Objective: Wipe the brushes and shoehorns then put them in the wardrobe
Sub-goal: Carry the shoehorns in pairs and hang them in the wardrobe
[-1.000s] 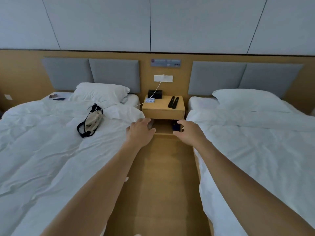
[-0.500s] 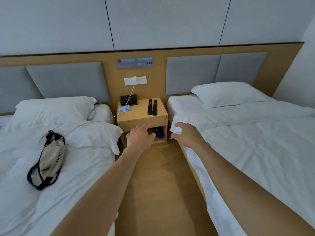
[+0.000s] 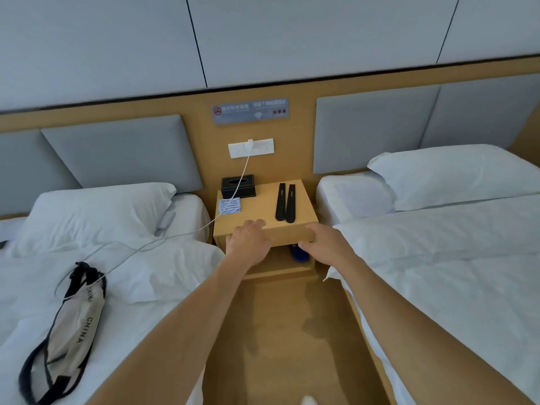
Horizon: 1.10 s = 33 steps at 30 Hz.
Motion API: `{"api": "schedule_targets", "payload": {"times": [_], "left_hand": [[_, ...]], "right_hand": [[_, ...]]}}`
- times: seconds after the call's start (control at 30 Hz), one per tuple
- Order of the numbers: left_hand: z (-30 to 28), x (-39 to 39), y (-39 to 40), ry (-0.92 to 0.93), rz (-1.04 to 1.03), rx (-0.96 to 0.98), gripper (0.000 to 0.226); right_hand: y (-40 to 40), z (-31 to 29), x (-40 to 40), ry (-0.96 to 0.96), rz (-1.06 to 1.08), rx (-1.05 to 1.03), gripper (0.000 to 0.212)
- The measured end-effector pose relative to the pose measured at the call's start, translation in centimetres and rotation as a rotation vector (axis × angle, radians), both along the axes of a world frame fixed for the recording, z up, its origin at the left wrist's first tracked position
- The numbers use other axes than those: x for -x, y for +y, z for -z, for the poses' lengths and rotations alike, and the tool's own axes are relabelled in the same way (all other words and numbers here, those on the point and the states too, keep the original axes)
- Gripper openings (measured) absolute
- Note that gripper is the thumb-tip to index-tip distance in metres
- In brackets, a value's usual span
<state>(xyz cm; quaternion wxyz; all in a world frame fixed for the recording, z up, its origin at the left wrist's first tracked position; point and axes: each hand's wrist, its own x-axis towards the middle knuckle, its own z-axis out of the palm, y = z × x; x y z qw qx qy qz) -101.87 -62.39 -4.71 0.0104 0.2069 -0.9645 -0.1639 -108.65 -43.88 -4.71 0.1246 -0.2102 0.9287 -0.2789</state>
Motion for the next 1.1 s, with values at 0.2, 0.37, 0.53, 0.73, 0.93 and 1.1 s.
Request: {"api": "schedule_targets", "payload": {"times": [0.2,0.37,0.53,0.73,0.93,1.1], "left_hand": [[-0.9,11.1,-4.0,-0.003,-0.004,0.030,0.052],[1.1,18.9,-6.3,-0.062,-0.012,-0.017,0.053],[4.0,27.1,-8.1,-0.099,0.011,-0.060,0.054],[8.1,37.7,-11.7,-0.187,0.081,-0.110,0.053],[12.4,47.4,-18.1,-0.338,0.135,-0.204,0.051],[17.1,53.0,-22.4,-0.455,0.170,-0.256,0.052]], "right_hand": [[-4.1,0.1,11.6,-0.030,-0.014,0.012,0.056],[-6.1,1.5,19.2,-0.055,-0.009,-0.025,0.055],[-8.3,4.0,25.6,-0.123,0.053,-0.033,0.054],[-12.9,7.3,34.4,-0.223,0.127,-0.069,0.053],[-18.0,10.9,43.8,-0.365,0.243,-0.136,0.051],[-21.9,15.0,49.3,-0.502,0.334,-0.140,0.049]]}}
